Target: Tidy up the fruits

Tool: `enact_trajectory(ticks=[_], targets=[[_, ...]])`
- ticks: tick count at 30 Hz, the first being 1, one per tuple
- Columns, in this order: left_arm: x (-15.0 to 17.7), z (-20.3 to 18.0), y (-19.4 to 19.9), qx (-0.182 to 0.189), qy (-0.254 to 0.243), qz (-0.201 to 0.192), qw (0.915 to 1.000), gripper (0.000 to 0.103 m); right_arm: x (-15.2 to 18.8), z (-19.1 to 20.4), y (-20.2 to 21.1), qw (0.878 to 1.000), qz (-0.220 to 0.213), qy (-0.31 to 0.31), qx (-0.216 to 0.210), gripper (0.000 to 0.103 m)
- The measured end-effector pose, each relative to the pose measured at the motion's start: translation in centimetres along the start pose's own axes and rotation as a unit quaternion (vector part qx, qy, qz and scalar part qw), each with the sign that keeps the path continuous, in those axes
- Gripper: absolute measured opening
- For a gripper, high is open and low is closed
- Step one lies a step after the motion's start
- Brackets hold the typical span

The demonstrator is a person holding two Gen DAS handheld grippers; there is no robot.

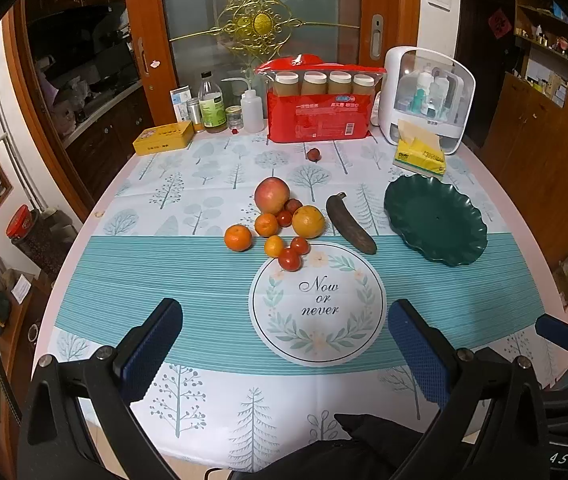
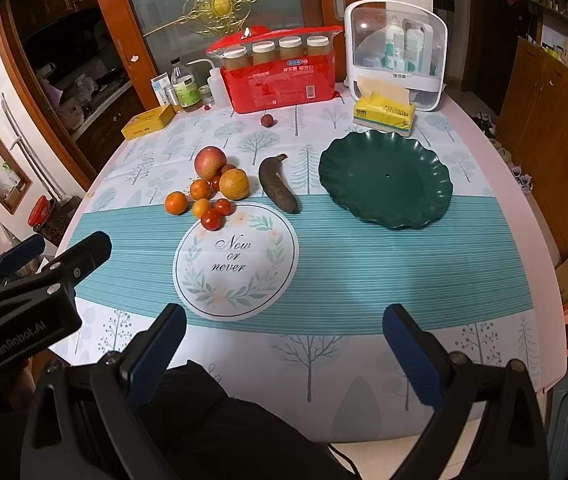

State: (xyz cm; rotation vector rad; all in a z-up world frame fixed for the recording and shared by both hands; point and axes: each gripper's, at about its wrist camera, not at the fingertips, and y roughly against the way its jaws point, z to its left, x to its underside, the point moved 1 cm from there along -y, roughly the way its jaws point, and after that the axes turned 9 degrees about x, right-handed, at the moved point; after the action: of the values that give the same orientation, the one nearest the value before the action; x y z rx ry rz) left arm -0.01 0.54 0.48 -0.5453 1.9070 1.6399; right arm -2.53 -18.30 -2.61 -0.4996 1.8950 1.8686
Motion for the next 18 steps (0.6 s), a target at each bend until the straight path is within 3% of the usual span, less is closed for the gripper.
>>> enact_trajectory(ticks=[18], targets=[[0.8,1.1,1.0,0.007,0.004,-0.003,1.0,0.102,0.8,0.3,1.1,1.0,-0.014,0.002,0.006,0.099]])
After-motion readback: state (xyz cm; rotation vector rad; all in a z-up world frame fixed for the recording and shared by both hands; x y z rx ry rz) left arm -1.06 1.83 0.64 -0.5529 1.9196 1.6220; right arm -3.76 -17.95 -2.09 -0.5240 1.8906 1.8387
